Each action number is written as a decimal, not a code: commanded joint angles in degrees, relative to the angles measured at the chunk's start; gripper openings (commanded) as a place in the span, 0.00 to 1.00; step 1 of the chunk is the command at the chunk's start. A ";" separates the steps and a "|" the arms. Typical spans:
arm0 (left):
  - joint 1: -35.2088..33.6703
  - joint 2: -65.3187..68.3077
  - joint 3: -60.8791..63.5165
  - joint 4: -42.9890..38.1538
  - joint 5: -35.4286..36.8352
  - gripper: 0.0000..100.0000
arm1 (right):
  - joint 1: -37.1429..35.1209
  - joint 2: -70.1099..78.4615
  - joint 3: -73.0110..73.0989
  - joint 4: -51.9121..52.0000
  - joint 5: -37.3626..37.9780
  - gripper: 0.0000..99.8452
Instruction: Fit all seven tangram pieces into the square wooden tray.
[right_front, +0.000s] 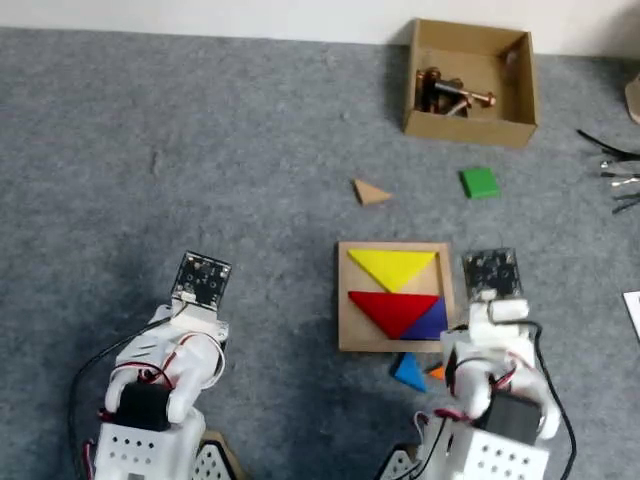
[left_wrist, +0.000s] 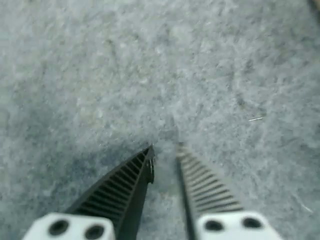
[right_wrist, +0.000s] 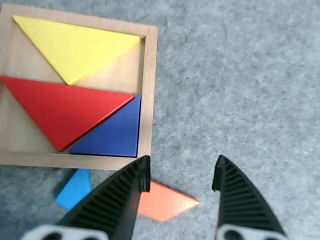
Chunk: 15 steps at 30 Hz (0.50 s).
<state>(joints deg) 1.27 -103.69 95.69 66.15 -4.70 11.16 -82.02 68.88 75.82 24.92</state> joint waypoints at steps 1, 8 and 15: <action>-2.24 -0.84 1.45 0.44 0.62 0.16 | -0.92 13.58 -11.21 0.13 0.53 0.20; -2.51 -0.84 1.45 0.44 0.62 0.02 | -10.33 28.88 -16.57 0.22 0.53 0.20; -2.51 -0.84 1.45 0.53 0.53 0.01 | -16.66 34.68 -16.04 -4.26 0.53 0.20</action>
<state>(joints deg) -0.48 -103.69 95.78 66.51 -4.70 -2.99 -48.62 55.96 74.68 24.92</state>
